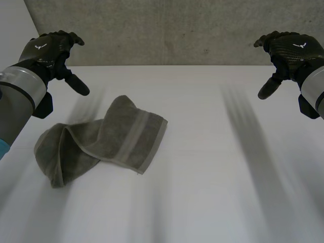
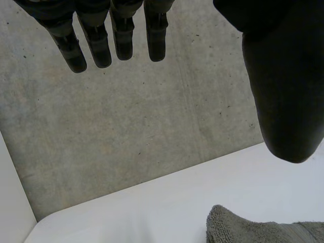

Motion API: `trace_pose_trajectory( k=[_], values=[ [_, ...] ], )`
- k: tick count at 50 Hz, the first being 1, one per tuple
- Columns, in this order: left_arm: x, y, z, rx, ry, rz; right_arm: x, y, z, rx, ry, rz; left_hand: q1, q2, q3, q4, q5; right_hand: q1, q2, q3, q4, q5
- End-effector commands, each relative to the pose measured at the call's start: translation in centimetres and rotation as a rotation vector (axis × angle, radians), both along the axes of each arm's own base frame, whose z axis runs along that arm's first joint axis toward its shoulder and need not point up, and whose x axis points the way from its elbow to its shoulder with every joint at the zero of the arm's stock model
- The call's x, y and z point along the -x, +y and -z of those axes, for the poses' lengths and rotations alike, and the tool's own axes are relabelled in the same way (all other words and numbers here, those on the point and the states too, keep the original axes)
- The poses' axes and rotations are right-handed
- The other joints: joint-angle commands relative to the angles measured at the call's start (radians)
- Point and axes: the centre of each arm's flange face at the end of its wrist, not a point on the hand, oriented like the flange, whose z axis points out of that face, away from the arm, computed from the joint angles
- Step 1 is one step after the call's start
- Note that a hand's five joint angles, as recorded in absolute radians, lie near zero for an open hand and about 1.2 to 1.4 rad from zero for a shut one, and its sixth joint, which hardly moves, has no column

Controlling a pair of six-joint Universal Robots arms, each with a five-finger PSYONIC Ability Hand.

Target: Fold the towel.

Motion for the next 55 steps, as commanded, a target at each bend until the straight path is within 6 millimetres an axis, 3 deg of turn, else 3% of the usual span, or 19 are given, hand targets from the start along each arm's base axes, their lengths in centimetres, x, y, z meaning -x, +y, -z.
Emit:
trace_pose_trajectory(
  k=[1,7,9,10,12,15,18,20,21,25,29,35,45,55],
  values=[
    [0.0,-0.1,-0.1,0.011,0.002,-0.002,0.0,0.0,0.0,-0.001,0.0,-0.001,-0.051,-0.045,-0.052,-0.059,-0.028,-0.06,-0.075,-0.044,-0.076,-0.062],
    [0.4,-0.2,0.1,0.025,-0.009,0.026,0.0,0.1,0.2,-0.007,0.001,-0.006,-0.066,-0.06,-0.052,-0.059,-0.043,-0.06,-0.075,-0.044,-0.076,-0.062],
    [1.2,-1.3,2.0,0.007,-0.045,0.106,0.0,0.1,0.3,-0.006,0.002,-0.006,-0.066,-0.06,-0.052,-0.059,-0.043,-0.06,-0.075,-0.044,-0.076,-0.062],
    [1.2,-1.3,2.0,0.007,-0.045,0.106,0.0,0.1,0.3,-0.006,0.002,-0.006,-0.066,-0.06,-0.052,-0.059,-0.043,-0.06,-0.075,-0.044,-0.076,-0.062],
    [1.8,-2.4,5.4,-0.05,-0.112,0.181,-0.2,0.2,0.5,-0.015,0.005,-0.018,-0.066,-0.06,-0.052,-0.059,-0.043,-0.06,-0.075,-0.044,-0.076,-0.062],
    [1.7,-2.8,6.5,-0.066,-0.148,0.193,-0.5,0.3,1.0,-0.028,0.008,-0.034,-0.063,-0.057,-0.052,-0.059,-0.04,-0.06,-0.075,-0.044,-0.076,-0.062],
    [0.1,-4.0,7.9,-0.092,-0.198,0.147,-1.7,0.9,2.1,-0.061,0.014,-0.093,-0.057,-0.051,-0.052,-0.059,-0.034,-0.06,-0.075,-0.044,-0.076,-0.062],
    [-1.1,-4.5,8.7,-0.124,-0.202,0.111,-3.7,2.0,3.4,-0.101,0.013,-0.193,-0.054,-0.048,-0.052,-0.059,-0.031,-0.06,-0.075,-0.044,-0.076,-0.062],
    [-1.1,-4.5,8.7,-0.124,-0.202,0.111,-3.7,2.0,3.4,-0.101,0.013,-0.193,-0.054,-0.048,-0.052,-0.059,-0.031,-0.06,-0.075,-0.044,-0.076,-0.062],
    [-1.9,-4.1,9.0,-0.143,-0.203,0.099,-6.9,3.6,5.4,-0.179,-0.025,-0.319,-0.054,-0.048,-0.052,-0.059,-0.031,-0.06,-0.075,-0.044,-0.076,-0.062],
    [-2.5,-3.5,8.6,-0.135,-0.206,0.09,-8.7,3.8,6.6,-0.206,-0.061,-0.372,-0.054,-0.048,-0.052,-0.059,-0.031,-0.06,-0.075,-0.044,-0.076,-0.062],
    [-3.1,-2.4,9.6,-0.159,-0.213,0.084,-12.0,3.8,8.1,-0.177,-0.083,-0.447,-0.057,-0.051,-0.052,-0.059,-0.034,-0.06,-0.075,-0.044,-0.076,-0.062],
    [-3.7,-0.4,10.3,-0.16,-0.204,0.101,-17.5,1.8,12.1,-0.184,-0.103,-0.526,-0.051,-0.045,-0.052,-0.059,-0.028,-0.06,-0.075,-0.044,-0.076,-0.062],
    [-3.7,-0.2,10.4,-0.134,-0.201,0.111,-20.2,-0.3,16.0,-0.246,-0.157,-0.554,-0.051,-0.045,-0.052,-0.059,-0.028,0.018,0.003,-0.044,-0.076,0.016]
  ],
)
